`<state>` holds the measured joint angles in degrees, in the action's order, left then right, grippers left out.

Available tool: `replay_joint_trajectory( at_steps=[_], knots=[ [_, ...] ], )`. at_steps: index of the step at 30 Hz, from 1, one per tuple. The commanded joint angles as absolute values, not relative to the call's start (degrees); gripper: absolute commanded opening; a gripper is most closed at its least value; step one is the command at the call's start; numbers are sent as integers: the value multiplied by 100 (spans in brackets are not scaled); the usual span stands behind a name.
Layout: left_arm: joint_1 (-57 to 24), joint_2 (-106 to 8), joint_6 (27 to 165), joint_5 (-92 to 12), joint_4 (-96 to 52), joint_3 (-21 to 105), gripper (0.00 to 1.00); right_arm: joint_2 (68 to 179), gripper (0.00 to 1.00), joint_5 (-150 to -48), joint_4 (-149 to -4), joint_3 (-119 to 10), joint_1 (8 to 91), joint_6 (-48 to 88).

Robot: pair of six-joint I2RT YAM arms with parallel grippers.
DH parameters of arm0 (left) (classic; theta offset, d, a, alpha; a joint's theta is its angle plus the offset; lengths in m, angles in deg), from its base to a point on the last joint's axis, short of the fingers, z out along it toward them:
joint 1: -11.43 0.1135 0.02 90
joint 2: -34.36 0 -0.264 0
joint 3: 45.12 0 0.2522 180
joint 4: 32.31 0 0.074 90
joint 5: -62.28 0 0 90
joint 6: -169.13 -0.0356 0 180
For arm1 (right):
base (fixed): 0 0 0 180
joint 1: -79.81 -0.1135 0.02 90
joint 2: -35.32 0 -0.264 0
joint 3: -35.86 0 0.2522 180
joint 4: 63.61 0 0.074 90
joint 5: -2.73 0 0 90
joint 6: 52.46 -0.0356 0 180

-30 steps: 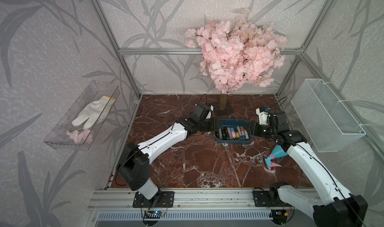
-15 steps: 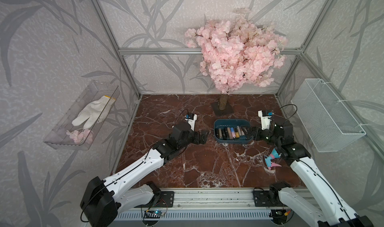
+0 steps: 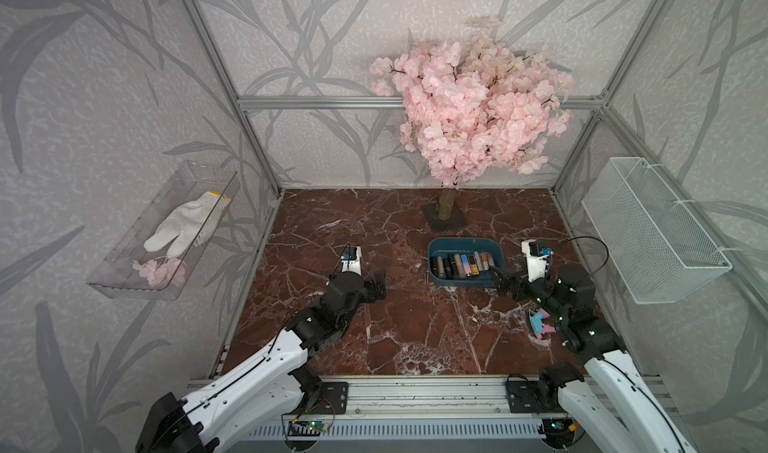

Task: Put the lipstick into the storage box
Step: Reset both arms

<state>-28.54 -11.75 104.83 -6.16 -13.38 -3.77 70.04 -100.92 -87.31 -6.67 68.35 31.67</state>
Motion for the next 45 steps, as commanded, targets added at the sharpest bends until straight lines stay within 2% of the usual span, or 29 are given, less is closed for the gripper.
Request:
replay_joint_trajectory(
  at_steps=[1, 11, 21, 25, 31, 38, 45],
  knots=[
    [-2857, -642, 10559, 364, -1363, -694, 100, 6943, 99, -9513, -8724, -484, 6817, 3399],
    [-2761, 689, 10751, 1492, 47, -972, 100, 7822, 99, -8555, -7976, -365, 6902, 3743],
    [-2476, 1084, 10454, 1677, 295, -1060, 100, 10241, 99, -8789, -5979, -568, 7444, 3913],
    [-2277, 812, 10336, 1491, 53, -1055, 100, 11243, 99, -8894, -5216, -719, 7645, 3912],
    [-1755, 124, 10082, 988, -443, -911, 100, 12042, 99, -9060, -4508, -840, 7829, 3948],
    [-1202, -712, 9791, 629, -1229, -859, 100, 12295, 99, -9039, -4871, -1179, 7897, 3777],
    [-631, -1503, 9404, 400, -1913, -655, 100, 12273, 99, -9078, -4047, -768, 7902, 3698]
  ],
)
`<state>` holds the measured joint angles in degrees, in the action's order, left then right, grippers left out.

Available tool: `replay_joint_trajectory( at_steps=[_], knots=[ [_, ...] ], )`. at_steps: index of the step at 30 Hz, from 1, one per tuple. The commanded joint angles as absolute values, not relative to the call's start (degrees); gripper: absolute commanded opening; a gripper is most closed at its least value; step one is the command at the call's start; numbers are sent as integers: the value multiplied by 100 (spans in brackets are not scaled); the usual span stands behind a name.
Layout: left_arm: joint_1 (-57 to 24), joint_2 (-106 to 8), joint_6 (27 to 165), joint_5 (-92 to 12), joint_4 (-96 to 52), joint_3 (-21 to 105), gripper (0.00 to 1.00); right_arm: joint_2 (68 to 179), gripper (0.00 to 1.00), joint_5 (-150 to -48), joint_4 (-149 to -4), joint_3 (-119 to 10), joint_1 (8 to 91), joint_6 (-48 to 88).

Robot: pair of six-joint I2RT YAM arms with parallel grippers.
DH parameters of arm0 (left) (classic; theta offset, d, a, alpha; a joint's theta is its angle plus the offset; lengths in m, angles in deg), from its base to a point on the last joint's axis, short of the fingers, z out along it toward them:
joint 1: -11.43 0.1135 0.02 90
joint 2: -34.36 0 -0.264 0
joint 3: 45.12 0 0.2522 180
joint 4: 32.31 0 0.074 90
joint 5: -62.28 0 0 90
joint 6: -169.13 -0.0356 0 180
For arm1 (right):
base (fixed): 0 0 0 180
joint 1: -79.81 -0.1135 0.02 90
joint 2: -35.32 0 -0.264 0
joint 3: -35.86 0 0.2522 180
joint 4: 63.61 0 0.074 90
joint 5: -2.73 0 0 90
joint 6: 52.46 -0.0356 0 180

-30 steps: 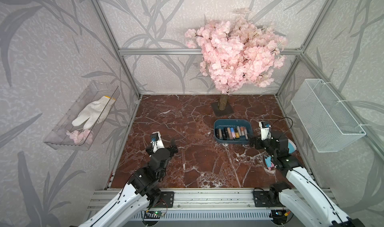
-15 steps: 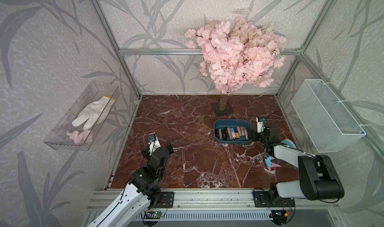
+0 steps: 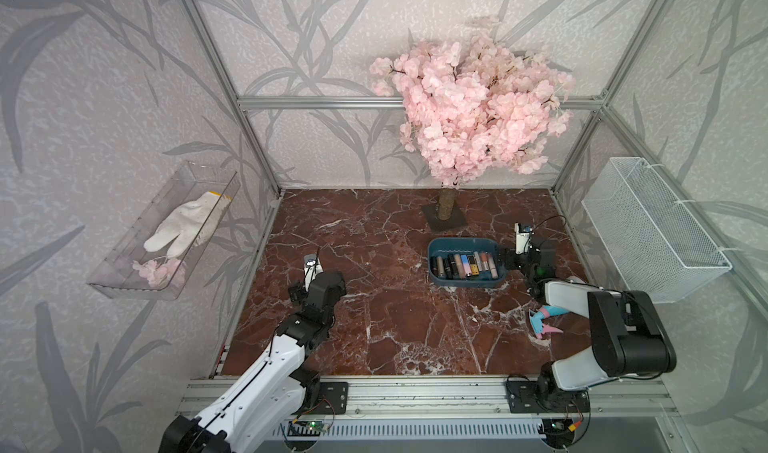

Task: Put the lipstick into the storage box
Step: Reset both arms

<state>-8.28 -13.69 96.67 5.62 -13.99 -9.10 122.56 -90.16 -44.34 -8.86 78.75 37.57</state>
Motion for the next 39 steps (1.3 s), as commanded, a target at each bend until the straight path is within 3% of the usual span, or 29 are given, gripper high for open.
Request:
replay_joint_trajectory(
  at_steps=[1, 15, 39],
  knots=[
    [-511, -1601, 9371, 331, -1980, -613, 100, 12260, 99, -9085, -3985, -730, 7898, 3696],
    [777, -2840, 8948, -161, -3418, -629, 100, 12632, 99, -9645, -1301, 495, 7897, 3945],
    [974, -5102, 8181, -1205, -6005, -586, 100, 12603, 99, -9583, -1831, 232, 7899, 3915]
  ],
)
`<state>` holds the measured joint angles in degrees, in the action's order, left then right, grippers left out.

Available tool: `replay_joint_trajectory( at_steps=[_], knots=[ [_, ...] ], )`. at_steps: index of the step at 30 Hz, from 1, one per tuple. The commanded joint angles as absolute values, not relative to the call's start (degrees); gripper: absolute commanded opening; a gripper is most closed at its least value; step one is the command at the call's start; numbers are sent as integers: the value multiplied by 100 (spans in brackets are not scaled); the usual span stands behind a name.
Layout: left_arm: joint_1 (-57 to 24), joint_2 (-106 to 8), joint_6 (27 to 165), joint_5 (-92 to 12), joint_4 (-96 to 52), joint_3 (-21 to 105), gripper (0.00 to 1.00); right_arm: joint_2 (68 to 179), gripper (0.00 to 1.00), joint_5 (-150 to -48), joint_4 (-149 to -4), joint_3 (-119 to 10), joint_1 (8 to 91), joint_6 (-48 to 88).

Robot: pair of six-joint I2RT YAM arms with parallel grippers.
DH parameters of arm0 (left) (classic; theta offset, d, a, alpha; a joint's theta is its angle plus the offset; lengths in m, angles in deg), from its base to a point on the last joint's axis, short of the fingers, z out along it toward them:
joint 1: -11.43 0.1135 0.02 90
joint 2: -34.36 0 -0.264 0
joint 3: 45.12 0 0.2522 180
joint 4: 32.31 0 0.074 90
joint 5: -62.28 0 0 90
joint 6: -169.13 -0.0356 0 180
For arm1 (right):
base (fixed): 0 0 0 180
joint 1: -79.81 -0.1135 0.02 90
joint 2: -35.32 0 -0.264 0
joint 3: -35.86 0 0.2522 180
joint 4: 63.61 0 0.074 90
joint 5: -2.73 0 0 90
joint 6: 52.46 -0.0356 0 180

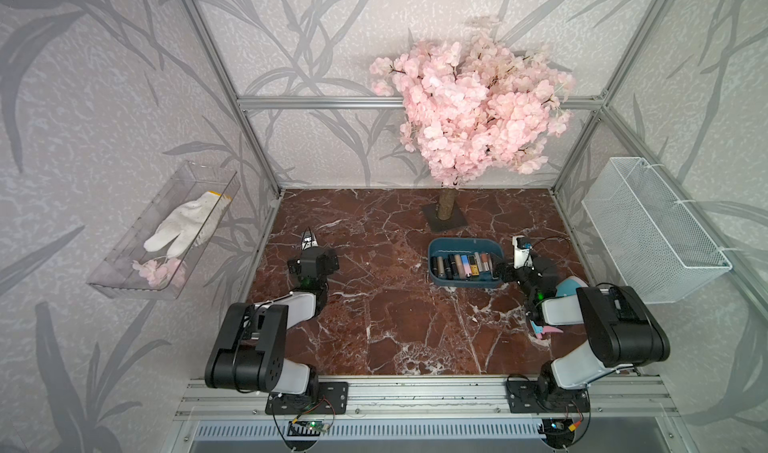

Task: Put the lipstick into the storage box
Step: Reset both arms

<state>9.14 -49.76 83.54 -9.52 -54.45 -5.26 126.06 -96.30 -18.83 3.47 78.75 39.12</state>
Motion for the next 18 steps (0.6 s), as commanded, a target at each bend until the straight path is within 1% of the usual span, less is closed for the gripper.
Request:
replay_joint_trajectory(
  at_steps=[1, 5, 18],
  knots=[
    [1008, -5111, 8230, -1199, -6027, -608, 100, 12605, 99, -9582, -1831, 226, 7896, 3916],
    [1081, -5331, 8204, -1418, -6658, -836, 100, 12611, 99, -9581, -1822, 225, 7899, 3919],
    [1167, -5290, 8265, -1589, -6479, -794, 100, 12611, 99, -9597, -1840, 224, 7902, 3916]
  ],
)
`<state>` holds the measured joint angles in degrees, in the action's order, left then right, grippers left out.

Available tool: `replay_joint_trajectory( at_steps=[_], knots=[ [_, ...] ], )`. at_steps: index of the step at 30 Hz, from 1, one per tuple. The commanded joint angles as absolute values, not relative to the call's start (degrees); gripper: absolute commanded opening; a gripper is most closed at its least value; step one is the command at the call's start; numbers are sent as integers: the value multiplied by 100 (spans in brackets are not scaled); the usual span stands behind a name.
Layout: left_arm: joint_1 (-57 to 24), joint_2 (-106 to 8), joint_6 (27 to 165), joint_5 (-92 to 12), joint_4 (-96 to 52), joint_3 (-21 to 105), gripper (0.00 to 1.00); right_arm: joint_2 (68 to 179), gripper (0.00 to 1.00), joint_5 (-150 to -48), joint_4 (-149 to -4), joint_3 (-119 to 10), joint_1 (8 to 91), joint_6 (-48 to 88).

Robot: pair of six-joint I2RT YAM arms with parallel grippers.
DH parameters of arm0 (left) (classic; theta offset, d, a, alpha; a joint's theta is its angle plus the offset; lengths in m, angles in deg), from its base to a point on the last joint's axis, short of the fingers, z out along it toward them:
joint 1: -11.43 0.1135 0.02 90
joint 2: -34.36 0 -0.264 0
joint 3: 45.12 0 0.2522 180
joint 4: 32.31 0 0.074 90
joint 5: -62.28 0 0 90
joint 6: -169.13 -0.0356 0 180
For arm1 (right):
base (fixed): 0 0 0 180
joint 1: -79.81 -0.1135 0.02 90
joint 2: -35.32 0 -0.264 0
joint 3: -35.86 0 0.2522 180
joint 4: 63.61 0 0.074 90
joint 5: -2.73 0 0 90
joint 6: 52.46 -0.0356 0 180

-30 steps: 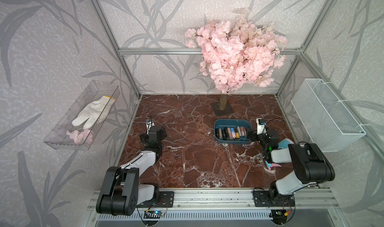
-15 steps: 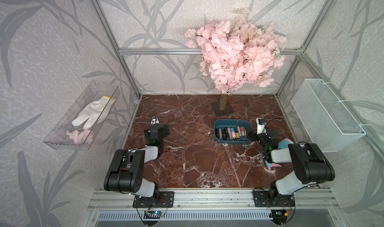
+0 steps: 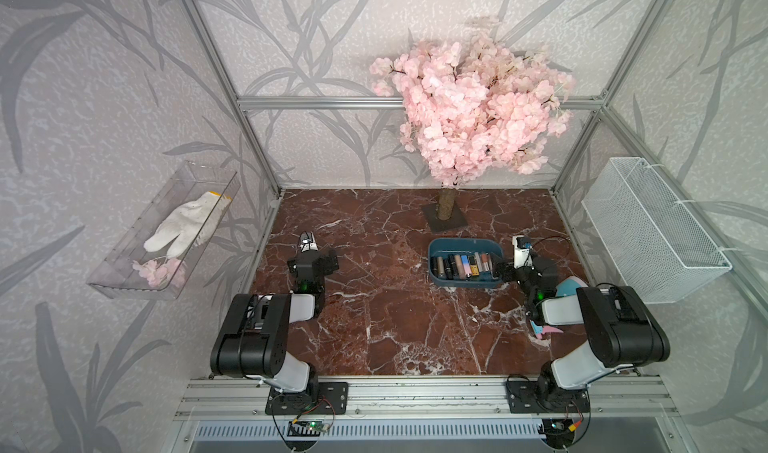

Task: Put the lipstick into the storage box
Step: Reset both arms

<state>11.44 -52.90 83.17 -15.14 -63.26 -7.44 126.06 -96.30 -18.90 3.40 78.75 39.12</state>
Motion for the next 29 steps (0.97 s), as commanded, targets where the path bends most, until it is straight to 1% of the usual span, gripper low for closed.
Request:
replay_joint_trajectory(
  at_steps=[1, 6, 29],
  knots=[
    [1170, -5298, 8265, -1592, -6504, -799, 100, 12610, 99, -9616, -1840, 224, 7895, 3922],
    [1161, -5285, 8263, -1582, -6495, -797, 100, 12611, 99, -9927, -2016, 118, 7865, 4088],
    [1167, -5284, 8265, -1588, -6495, -798, 100, 12607, 99, -9869, -2117, 71, 7814, 4133]
  ],
)
